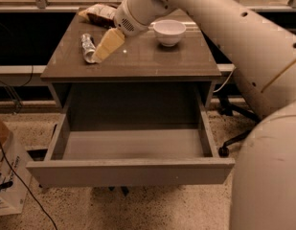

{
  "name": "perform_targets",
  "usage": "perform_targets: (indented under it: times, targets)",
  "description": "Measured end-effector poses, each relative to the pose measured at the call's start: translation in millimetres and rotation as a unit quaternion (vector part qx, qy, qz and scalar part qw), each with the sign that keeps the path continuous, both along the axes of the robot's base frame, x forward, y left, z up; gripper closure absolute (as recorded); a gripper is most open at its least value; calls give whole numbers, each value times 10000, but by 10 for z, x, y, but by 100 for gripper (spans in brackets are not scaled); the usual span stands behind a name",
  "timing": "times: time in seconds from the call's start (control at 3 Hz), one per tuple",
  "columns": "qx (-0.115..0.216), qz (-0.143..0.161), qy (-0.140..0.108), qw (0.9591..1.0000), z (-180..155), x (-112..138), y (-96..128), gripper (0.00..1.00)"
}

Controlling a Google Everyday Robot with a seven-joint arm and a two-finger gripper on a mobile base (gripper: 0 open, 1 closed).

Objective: Place redbull can into top drawer

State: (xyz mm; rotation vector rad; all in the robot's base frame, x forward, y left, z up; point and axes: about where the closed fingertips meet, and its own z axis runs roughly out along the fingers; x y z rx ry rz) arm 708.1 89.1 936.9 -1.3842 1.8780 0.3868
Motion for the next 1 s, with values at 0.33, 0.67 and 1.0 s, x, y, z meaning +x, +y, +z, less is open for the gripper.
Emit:
perform_targets:
  times: [0.33, 0.67, 1.0]
  targets:
    - [244, 95, 198, 9995, -228, 451, 456, 0]
    - [349, 107, 350, 9987, -398, 700, 685, 0]
    - [451, 31, 628, 9970, -648, 881, 862, 0]
